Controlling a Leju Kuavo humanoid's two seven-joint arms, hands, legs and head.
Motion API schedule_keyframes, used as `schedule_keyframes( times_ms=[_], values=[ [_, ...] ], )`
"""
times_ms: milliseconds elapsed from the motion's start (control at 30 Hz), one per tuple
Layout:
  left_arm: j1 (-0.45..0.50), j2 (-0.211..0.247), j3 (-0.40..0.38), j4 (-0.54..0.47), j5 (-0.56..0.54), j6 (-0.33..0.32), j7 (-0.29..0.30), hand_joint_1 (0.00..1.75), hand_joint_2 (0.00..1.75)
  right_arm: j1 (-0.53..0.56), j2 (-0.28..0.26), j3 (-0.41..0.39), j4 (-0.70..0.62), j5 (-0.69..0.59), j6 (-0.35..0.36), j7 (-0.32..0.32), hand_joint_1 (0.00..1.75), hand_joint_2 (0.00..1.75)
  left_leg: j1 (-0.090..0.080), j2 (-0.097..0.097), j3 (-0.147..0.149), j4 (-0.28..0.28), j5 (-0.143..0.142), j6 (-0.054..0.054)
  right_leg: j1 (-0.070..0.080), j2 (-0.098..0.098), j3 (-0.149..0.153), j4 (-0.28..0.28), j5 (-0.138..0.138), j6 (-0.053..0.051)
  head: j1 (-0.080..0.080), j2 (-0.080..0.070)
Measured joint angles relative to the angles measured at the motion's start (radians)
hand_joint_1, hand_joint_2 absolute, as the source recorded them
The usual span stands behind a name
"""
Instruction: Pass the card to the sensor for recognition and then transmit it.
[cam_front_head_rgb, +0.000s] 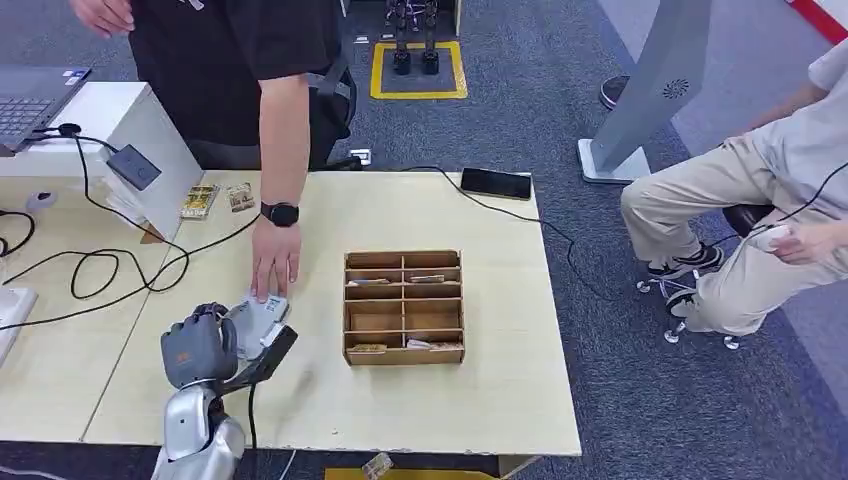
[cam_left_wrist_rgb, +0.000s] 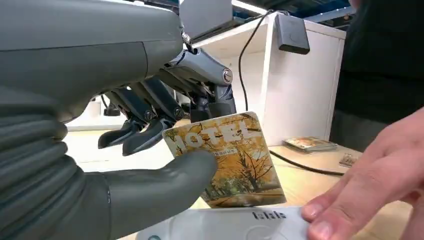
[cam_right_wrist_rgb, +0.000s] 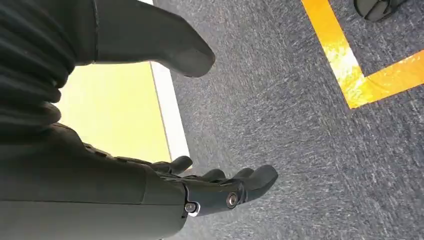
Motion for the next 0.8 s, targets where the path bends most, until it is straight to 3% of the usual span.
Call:
schedule_keyframes(
  times_ms=[200, 567, 800],
  values=[
    [0.000, -0.024, 0.053, -0.027, 0.030, 0.000, -0.081, 1.75, 1.75, 0.000, 0.000, 0.005, 0.004, 0.000, 0.000, -0.003, 0.00, 1.75, 0.000, 0.000, 0.000, 0.000, 0.000, 0.000, 0.000, 0.000, 0.000, 0.000, 0.000, 0.000, 0.000, 0.000],
    [0.000, -0.045, 0.085, -0.050, 0.036, 0.000, -0.092, 1.75, 1.75, 0.000, 0.000, 0.006, 0.007, 0.001, 0.000, -0.003, 0.00, 1.75, 0.000, 0.000, 0.000, 0.000, 0.000, 0.000, 0.000, 0.000, 0.000, 0.000, 0.000, 0.000, 0.000, 0.000],
    [-0.001, -0.068, 0.103, -0.071, 0.003, 0.001, -0.158, 1.75, 1.75, 0.000, 0.000, 0.006, 0.008, 0.001, 0.001, -0.002, 0.00, 1.75, 0.000, 0.000, 0.000, 0.000, 0.000, 0.000, 0.000, 0.000, 0.000, 0.000, 0.000, 0.000, 0.000, 0.000]
  ],
)
